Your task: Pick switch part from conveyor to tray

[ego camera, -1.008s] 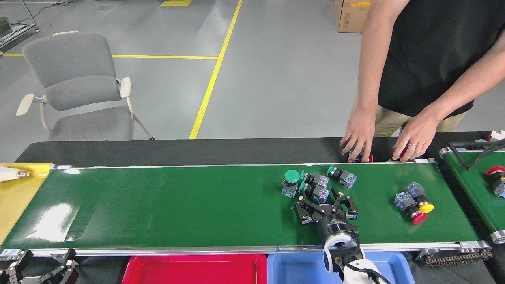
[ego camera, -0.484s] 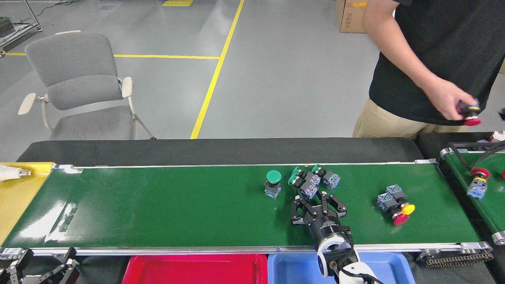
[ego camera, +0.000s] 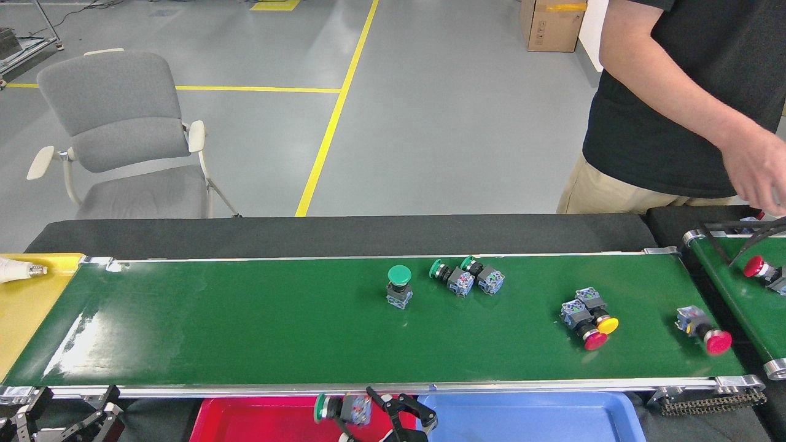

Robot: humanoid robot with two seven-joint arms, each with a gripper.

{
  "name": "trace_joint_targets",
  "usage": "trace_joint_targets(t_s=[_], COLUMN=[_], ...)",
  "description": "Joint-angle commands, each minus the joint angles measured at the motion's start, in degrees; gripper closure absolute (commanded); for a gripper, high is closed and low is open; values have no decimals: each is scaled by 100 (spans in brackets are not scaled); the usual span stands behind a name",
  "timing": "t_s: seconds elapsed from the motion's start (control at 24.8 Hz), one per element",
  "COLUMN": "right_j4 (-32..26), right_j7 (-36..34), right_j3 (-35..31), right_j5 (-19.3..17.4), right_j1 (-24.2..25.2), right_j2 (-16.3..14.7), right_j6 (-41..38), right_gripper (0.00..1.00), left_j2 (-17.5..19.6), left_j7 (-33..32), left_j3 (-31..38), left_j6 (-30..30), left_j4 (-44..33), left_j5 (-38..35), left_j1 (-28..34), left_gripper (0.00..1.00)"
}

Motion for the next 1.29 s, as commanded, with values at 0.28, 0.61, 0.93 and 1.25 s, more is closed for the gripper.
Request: trace_joint_targets(t_s=[0.28,0.61,0.93,1.25], right_j4=[-578,-244,828,1558], right_j7=[-1197,-1048,-538,-371], right_j3=[-2361,-3090,-2791,-2774], right_j5=[-112,-622,-455,-455], right_j1=[1147,884,-163,-901], right_j2=[-46,-73,42,367], right_j6=[1353,1336,1353,1353], right_gripper=[1,1,1,1], left_j2=[-486,-1506,-1682,-1831], left_j7=[-548,-855,-864,-820], left_j3=[-1500,-2405,-2475,-2396], left_j6=[22,-4,5,172], left_j4=[-419,583,1655,2807], left_j5=[-1098,-1968,-1968,-1942], left_j1=[-1181,-2226,-3035,-3677], left_gripper=[0,0,0,27])
